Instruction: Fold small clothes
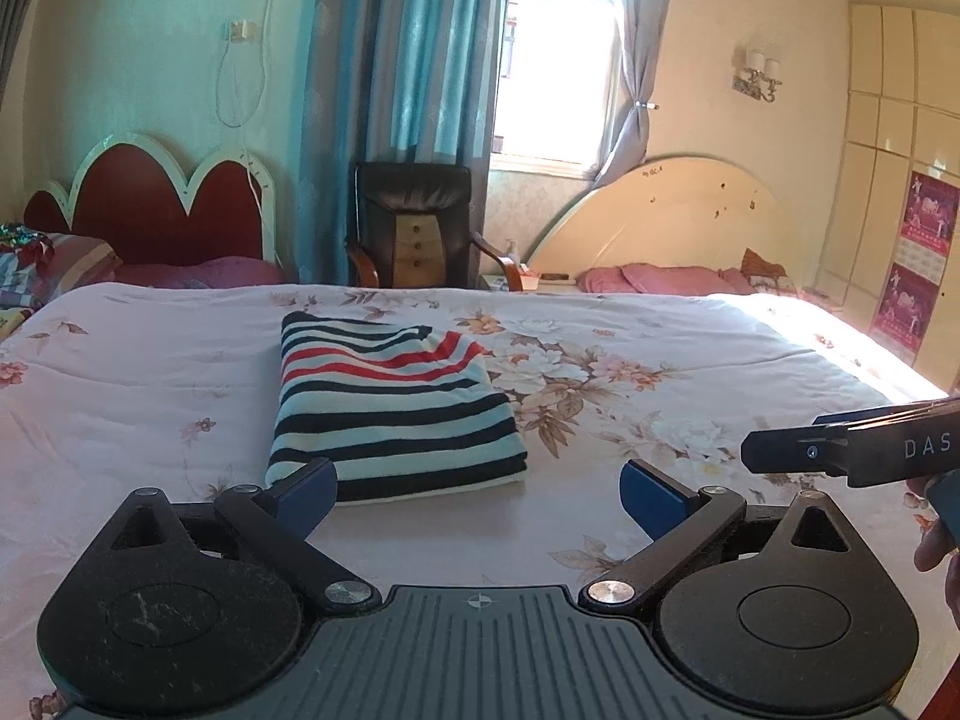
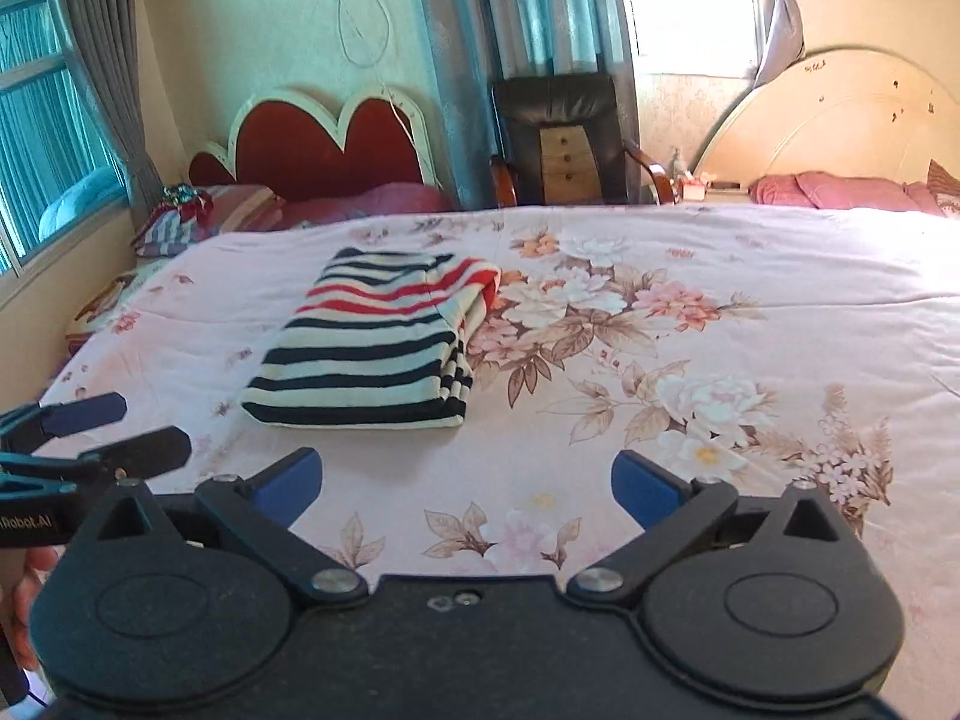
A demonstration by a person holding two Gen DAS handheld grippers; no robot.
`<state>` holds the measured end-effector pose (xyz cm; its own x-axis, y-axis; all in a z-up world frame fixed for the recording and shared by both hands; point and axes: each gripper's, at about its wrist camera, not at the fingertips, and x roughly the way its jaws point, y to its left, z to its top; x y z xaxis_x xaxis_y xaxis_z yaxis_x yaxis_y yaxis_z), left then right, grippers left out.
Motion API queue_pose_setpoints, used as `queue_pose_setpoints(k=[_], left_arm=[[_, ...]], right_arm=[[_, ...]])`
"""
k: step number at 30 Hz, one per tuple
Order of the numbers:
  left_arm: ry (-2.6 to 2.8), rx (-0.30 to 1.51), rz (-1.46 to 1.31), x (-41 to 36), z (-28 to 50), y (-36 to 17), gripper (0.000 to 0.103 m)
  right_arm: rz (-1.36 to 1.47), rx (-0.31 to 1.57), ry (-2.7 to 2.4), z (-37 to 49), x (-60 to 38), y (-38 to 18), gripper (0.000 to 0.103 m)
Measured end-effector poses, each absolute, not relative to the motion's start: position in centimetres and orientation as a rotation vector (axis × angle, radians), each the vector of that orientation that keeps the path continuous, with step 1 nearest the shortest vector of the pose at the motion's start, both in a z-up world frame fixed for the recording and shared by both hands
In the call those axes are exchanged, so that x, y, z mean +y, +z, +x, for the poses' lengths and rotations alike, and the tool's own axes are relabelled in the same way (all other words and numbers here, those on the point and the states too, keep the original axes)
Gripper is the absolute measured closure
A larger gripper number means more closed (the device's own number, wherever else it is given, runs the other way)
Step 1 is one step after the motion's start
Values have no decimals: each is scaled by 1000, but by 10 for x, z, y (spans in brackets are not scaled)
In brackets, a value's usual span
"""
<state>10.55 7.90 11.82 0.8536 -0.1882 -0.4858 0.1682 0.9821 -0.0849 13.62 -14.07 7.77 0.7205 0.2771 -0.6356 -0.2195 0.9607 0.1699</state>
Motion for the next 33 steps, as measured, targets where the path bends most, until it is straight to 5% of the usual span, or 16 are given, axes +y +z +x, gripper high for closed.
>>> queue_pose_setpoints(k=[15, 33], left_arm=[[-109, 450, -54, 87, -1, 159, 3], [-81, 425, -65, 79, -20, 169, 2]], right_arm=[[24, 614, 296, 47, -121, 118, 1], [-12, 557, 290, 18, -122, 133, 1]])
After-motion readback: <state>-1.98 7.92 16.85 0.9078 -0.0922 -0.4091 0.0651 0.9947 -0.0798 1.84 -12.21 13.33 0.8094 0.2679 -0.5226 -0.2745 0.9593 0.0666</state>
